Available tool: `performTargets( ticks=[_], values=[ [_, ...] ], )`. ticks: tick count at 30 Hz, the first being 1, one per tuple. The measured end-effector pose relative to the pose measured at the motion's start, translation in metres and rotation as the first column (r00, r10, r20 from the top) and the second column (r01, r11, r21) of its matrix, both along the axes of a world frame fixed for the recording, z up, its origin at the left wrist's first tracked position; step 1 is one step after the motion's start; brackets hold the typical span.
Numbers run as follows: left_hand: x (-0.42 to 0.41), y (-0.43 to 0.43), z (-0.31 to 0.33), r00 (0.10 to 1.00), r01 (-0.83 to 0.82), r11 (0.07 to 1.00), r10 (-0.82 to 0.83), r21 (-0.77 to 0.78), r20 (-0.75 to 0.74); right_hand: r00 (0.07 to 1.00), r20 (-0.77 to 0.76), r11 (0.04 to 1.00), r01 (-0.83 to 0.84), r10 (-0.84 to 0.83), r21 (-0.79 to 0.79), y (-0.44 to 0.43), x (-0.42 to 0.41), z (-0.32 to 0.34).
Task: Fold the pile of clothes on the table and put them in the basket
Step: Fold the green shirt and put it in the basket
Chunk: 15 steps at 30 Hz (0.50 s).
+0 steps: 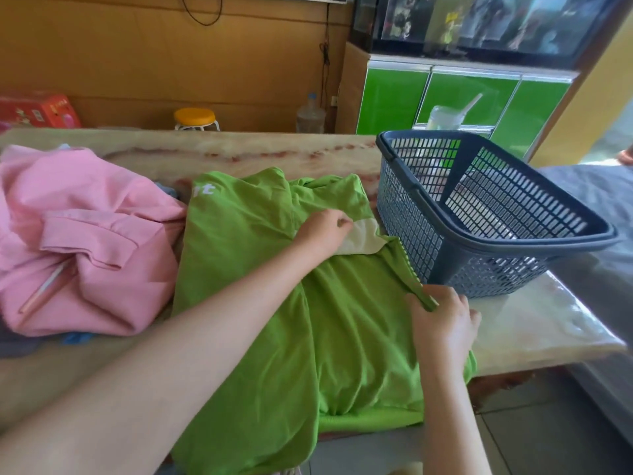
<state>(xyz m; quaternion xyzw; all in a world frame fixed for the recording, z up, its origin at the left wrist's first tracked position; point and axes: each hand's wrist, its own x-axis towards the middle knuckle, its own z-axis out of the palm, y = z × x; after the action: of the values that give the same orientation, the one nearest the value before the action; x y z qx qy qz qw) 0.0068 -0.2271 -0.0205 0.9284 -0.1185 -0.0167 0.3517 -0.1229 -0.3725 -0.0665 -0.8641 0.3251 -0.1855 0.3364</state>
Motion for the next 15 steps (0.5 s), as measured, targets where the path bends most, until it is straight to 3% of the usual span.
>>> performTargets(
  ticks=[4, 7, 15],
  values=[
    [0.015, -0.025, -0.008, 0.997, -0.057, 0.998, 0.057, -0.002, -0.057, 0.995, -0.084, 0.999, 0.053, -0.054, -0.014, -0.009, 0.002, -0.009],
    [0.026, -0.036, -0.016, 0.995, -0.075, 0.994, 0.080, 0.085, -0.052, 0.993, -0.087, 0.996, 0.084, -0.082, 0.018, -0.012, 0.005, -0.008],
    [0.069, -0.060, -0.022, 0.991, -0.124, 0.992, 0.125, 0.029, -0.052, 0.961, -0.250, 0.993, -0.102, 0.115, 0.067, 0.016, 0.026, 0.012]
  ],
)
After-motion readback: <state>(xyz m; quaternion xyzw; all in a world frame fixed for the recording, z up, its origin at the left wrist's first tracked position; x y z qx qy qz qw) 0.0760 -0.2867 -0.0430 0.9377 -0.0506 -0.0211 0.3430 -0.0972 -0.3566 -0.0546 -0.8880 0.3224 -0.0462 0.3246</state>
